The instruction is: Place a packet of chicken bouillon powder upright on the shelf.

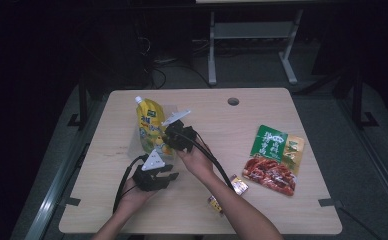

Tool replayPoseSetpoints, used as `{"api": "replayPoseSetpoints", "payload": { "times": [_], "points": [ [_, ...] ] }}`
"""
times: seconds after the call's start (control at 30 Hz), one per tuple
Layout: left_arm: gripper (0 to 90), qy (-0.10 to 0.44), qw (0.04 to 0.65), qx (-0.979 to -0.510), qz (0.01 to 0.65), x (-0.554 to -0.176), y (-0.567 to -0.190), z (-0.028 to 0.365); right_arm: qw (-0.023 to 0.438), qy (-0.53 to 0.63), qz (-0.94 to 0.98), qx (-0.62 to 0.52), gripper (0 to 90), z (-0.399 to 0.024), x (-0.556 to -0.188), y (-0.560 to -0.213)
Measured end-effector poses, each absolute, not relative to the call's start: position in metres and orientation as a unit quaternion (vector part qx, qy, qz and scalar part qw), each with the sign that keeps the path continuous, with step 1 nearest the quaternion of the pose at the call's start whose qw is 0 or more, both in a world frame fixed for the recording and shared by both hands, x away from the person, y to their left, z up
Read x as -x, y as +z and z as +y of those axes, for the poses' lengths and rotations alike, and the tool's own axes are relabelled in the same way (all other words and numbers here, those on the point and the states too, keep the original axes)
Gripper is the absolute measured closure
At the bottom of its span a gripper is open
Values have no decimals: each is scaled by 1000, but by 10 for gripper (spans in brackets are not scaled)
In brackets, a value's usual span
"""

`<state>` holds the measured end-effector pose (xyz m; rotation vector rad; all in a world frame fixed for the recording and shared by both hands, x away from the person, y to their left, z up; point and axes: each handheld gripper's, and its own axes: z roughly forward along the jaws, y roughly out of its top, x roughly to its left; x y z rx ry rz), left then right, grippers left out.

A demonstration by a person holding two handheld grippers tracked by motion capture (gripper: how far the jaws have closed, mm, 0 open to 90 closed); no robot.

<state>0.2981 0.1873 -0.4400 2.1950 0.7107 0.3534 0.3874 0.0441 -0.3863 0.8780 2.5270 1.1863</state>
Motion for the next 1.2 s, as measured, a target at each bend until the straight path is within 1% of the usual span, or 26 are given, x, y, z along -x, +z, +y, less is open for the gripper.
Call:
{"api": "replayPoseSetpoints", "payload": {
  "times": [0.1, 0.17, 0.23, 0.33, 0.37, 0.4, 0.43, 0.5, 0.57, 0.7, 0.83, 1.2],
  "points": [
    [615, 140, 391, -866, 278, -299, -440, 187, 101, 402, 860, -298, 899, 43, -388, -387],
    [616, 139, 391, -866, 279, -299, -440, 186, 108, 396, 864, -292, 899, 44, -388, -387],
    [615, 137, 392, -865, 281, -298, -440, 186, 106, 397, 863, -293, 899, 43, -388, -389],
    [600, 139, 392, -865, 280, -297, -441, 184, 92, 406, 860, -294, 886, 39, -391, -390],
    [590, 138, 392, -864, 283, -297, -442, 183, 88, 406, 860, -296, 865, 38, -392, -390],
    [571, 137, 393, -864, 284, -296, -442, 182, 84, 410, 859, -293, 742, 37, -394, -390],
    [561, 136, 393, -864, 285, -296, -442, 181, 81, 414, 855, -300, 702, 36, -395, -389],
    [554, 133, 394, -864, 285, -296, -443, 180, 70, 426, 849, -304, 655, 31, -398, -387],
    [547, 131, 394, -864, 284, -295, -442, 180, 68, 432, 845, -306, 596, 27, -399, -385],
    [528, 129, 401, -862, 281, -293, -441, 177, 51, 452, 836, -308, 512, 10, -399, -377],
    [507, 125, 401, -865, 276, -289, -440, 173, 47, 459, 833, -305, 469, -14, -393, -370],
    [449, 119, 409, -870, 249, -279, -433, 155, 44, 457, 830, -316, 440, -81, -365, -365]
  ]
}}
